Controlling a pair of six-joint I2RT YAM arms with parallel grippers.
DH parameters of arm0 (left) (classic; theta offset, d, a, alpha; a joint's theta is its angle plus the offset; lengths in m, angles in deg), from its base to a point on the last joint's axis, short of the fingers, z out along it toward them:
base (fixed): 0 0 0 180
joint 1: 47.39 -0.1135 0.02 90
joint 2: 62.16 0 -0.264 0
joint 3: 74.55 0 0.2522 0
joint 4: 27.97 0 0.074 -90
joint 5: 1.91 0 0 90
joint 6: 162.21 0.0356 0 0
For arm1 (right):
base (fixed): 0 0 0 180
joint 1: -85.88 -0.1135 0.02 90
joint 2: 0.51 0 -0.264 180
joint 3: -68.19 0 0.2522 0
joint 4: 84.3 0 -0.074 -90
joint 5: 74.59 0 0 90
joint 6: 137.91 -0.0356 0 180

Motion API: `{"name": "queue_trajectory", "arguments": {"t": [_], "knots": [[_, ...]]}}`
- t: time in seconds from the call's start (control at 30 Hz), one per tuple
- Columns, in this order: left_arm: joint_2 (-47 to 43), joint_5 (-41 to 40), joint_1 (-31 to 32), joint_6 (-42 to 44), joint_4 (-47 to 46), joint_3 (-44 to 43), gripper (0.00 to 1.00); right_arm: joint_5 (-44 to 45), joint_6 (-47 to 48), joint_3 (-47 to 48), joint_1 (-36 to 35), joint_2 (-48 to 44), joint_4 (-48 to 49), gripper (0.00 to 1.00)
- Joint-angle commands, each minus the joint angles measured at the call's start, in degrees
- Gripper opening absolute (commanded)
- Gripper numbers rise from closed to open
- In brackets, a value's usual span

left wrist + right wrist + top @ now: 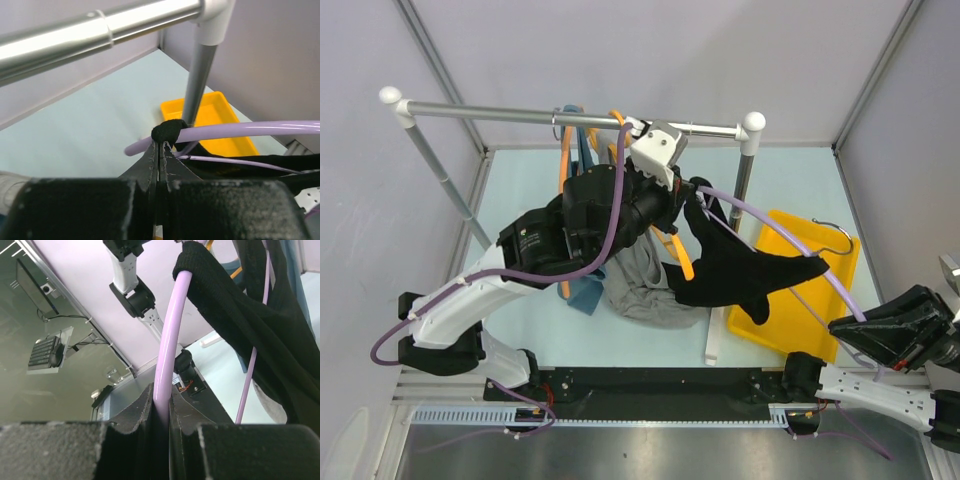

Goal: Remove the tank top from the hanger

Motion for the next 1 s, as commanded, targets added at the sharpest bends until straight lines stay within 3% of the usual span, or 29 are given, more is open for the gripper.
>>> {"name": "queue_trajectory", "arguments": {"t": [0.0, 0.27, 0.6, 0.8, 0.97], "knots": [[-1.53, -7.03, 0.17, 1.77, -0.05, -1.13, 0.00, -3.68, 0.65, 2.57, -0.52, -1.67, 2.75, 0.00], [-1.17, -9.85, 0.17, 1.77, 0.65, -0.43, 0.00, -4.66, 0.56, 4.24, -0.26, -4.74, 1.08, 0.00], [-0.65, -5.02, 0.17, -0.52, 2.24, 0.98, 0.00, -2.28, 1.97, 2.49, -0.35, -6.34, 7.40, 0.00], [-1.00, 4.11, 0.17, -1.57, 2.24, 2.39, 0.00, -2.72, 3.81, 0.12, -0.35, -3.70, 11.01, 0.00], [-3.80, 18.87, 0.17, 0.09, 0.57, 5.55, 0.00, -0.88, 2.94, -0.33, -0.17, -0.18, 9.88, 0.00]]}}
